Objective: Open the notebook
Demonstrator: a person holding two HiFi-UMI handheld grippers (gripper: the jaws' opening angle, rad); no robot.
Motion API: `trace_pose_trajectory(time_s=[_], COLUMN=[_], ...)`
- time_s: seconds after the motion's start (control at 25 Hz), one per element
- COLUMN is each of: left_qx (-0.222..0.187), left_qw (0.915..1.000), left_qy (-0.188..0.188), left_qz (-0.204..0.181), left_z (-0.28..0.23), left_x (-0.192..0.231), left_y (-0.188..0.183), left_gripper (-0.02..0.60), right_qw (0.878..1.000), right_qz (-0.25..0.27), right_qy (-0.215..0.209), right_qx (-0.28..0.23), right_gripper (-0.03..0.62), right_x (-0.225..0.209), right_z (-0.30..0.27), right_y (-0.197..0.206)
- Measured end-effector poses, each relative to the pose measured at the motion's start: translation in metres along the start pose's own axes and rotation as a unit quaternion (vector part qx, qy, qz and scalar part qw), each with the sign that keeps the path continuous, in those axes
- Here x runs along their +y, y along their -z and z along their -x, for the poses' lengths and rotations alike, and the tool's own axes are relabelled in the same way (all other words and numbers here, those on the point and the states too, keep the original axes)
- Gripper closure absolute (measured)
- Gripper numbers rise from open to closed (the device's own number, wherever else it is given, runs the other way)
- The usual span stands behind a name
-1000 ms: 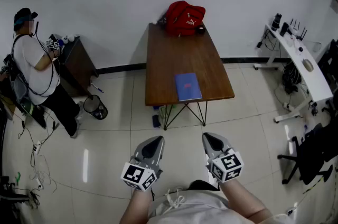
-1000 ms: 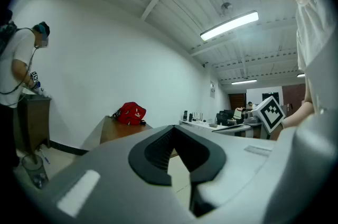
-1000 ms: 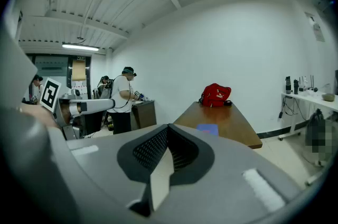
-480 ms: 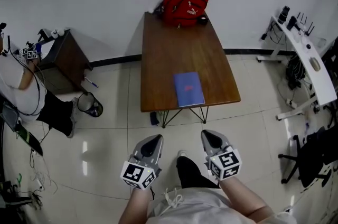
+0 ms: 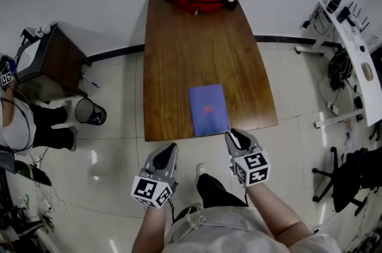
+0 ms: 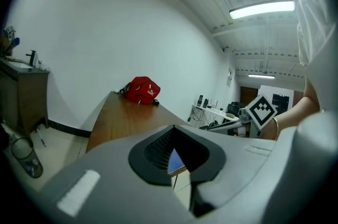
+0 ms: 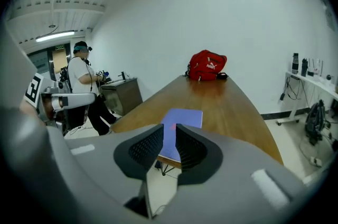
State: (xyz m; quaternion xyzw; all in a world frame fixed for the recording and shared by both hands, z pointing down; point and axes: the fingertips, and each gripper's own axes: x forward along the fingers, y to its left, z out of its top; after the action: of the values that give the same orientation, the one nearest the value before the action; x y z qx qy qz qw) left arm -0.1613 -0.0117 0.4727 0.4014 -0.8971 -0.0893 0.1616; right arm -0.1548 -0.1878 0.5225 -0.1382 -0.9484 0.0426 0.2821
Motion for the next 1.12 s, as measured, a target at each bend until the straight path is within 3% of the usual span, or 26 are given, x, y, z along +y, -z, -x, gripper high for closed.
trace_pose_trajectory(time_s=[0.24,0.48,0.72,1.12], left_qx=[0.028,0.04,0.061,0.06], left_qw=[0.9992,0.9986,0.9967,0.9963], left_qy=[-0.015,-0.001,-0.008,-0.008], left_qz=[0.023,0.034,0.053,0.062], left_z=[-0.05,-0.083,-0.089,-0.087], left_x=[0.032,0.041,0.049,0.054], left_y=[0.02,0.027,0.046,0.053], left_gripper=[0.577,0.577,0.577,0.577], right_qw=[0.997,0.991,0.987,0.986], right_qz=[-0.036,-0.069,-0.08,-0.067], right_qy=[0.018,0.035,0.038,0.059], right_qx=[0.059,0.113,0.137,0.138], right_gripper=[0.514,0.468,0.468,0.565], right_x=[-0.049,-0.064,-0.065,-0.081], right_z=[-0.062,-0.095,-0.1,-0.1], right_y=[0.029,0.063,0.078,0.079])
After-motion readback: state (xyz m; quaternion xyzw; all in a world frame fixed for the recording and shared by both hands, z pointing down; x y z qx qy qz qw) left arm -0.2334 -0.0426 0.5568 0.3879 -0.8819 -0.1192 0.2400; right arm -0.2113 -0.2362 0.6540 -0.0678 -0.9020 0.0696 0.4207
